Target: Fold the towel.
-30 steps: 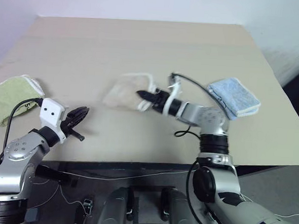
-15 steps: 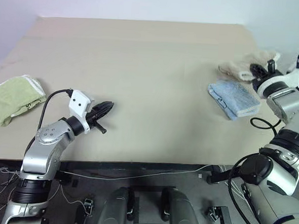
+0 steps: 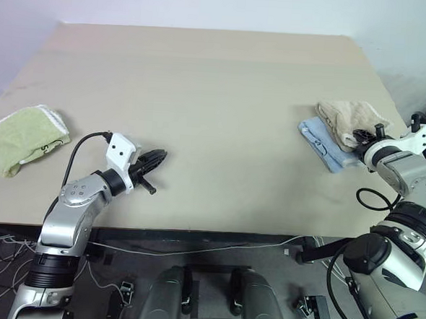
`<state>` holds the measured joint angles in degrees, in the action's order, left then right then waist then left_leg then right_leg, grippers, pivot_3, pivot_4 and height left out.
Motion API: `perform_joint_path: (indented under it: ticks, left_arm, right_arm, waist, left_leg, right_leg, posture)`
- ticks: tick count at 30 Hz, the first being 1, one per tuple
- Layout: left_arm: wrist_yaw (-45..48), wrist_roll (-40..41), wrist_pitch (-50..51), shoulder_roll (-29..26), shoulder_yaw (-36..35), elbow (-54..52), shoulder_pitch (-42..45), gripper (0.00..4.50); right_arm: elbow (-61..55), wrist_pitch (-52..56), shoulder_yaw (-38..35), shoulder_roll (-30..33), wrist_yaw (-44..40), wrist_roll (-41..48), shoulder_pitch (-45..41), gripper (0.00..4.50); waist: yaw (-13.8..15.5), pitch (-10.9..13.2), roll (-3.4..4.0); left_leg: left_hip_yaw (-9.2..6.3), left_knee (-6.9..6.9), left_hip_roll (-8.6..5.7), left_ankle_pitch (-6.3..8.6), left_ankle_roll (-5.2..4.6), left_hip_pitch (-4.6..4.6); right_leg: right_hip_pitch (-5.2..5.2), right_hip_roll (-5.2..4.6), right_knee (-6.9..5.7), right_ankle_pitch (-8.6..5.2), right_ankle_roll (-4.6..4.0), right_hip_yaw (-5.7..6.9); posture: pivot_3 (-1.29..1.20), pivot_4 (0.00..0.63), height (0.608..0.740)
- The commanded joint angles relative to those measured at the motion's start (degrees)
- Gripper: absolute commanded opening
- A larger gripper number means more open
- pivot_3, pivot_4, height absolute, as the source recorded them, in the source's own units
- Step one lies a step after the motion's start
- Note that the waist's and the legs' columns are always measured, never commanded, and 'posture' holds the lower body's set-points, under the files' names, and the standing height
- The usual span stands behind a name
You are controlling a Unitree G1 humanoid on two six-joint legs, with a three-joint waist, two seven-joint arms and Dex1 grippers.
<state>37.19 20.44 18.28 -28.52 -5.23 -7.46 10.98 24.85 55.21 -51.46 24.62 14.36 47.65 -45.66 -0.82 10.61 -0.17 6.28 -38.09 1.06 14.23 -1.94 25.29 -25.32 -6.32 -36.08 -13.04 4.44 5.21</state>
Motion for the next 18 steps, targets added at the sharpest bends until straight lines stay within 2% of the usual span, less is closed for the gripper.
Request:
perform_joint_path:
  ticks: [1, 6, 7, 13, 18]
  left_arm:
    - [0.1, -0.2, -1.2, 0.2, -0.2, -1.8, -0.6, 0.29]
    - [0.3, -0.2, -1.3, 0.4, -0.1, -1.5, -0.6, 0.29]
    - [0.4, -0.3, -1.4, 0.4, -0.1, -1.4, -0.6, 0.29]
    - [0.9, -0.4, -2.0, 0.3, -0.1, 0.0, 0.1, 0.29]
    - [0.8, -1.3, -3.0, 0.0, -0.6, 1.8, 1.3, 0.29]
  right_arm:
    - [-2.4, -0.5, -0.9, 1.0, 0.2, 2.5, -0.4, 2.49]
    - [-4.2, -2.2, -0.6, 1.7, -0.1, 3.3, -0.6, 4.23]
    - [-4.7, -3.1, -0.5, 1.8, -0.3, 3.3, -0.6, 4.46]
    - [-7.3, -10.9, 1.2, 3.1, -1.6, 1.3, -1.2, 4.46]
    - [-9.8, -14.9, 6.0, 3.6, -4.5, -1.1, -0.7, 4.46]
  waist:
    - [0.0, 0.0, 0.0]
    - [0.1, 0.0, 0.0]
    - [0.1, 0.0, 0.0]
    - [0.0, 0.0, 0.0]
    - [0.0, 0.0, 0.01]
  left_leg:
    - [0.0, 0.0, 0.0, 0.0, 0.0, 0.0]
    - [-0.01, 0.0, 0.0, 0.0, -0.01, 0.0]
    - [-0.01, 0.0, 0.0, 0.0, -0.01, 0.0]
    - [-0.01, -0.01, 0.0, 0.0, -0.01, 0.0]
    - [0.0, -0.01, 0.0, 0.0, -0.01, 0.0]
  right_leg:
    - [0.0, 0.0, 0.0, 0.0, 0.0, 0.0]
    - [0.0, 0.0, 0.0, 0.0, 0.0, 0.0]
    - [0.0, 0.0, 0.0, 0.0, 0.0, 0.0]
    - [0.0, 0.0, 0.0, 0.0, 0.01, 0.0]
    - [0.0, 0.01, -0.01, 0.0, 0.01, -0.01]
  posture:
    - [0.0, 0.15, 0.74]
    - [0.0, 0.15, 0.74]
    - [0.0, 0.15, 0.74]
    - [0.0, 0.15, 0.74]
    - [0.0, 0.15, 0.74]
